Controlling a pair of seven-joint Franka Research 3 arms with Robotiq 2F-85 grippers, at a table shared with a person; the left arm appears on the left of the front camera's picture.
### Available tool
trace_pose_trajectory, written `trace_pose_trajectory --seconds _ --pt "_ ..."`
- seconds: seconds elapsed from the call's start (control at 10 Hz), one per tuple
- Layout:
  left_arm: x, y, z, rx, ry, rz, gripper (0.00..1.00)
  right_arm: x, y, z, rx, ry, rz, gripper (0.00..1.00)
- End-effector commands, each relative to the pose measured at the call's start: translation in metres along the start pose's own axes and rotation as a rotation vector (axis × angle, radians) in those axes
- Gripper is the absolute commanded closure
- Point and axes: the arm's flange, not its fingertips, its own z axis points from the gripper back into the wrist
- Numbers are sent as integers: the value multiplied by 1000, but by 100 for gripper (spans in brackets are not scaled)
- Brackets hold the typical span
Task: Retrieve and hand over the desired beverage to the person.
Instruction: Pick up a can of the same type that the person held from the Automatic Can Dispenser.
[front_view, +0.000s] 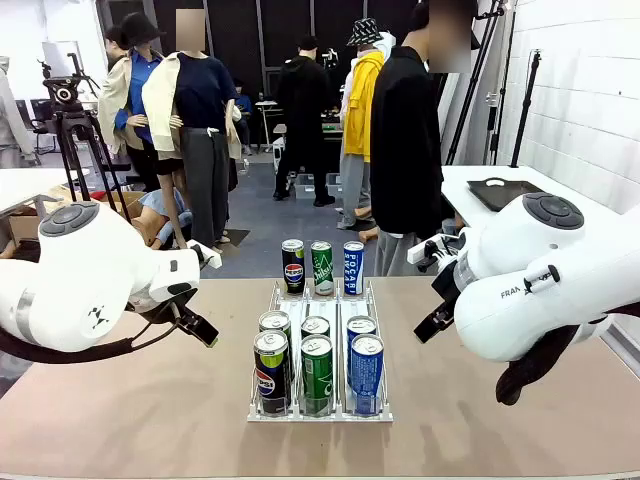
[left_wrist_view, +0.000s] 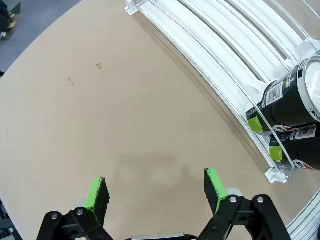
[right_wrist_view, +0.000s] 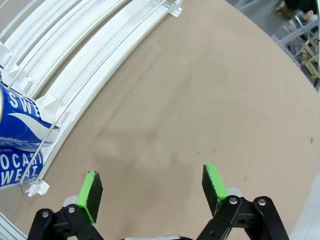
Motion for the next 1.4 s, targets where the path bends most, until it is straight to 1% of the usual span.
trace_pose_trajectory --seconds 0.0,1.2,1.3 --pt "0 0 0 0 0 0 0 0 0 0 0 0 0 0" --pt "0 0 0 0 0 0 0 0 0 0 0 0 0 0" --pt "5 2 5 25 7 3 0 1 -8 7 5 8 0 0"
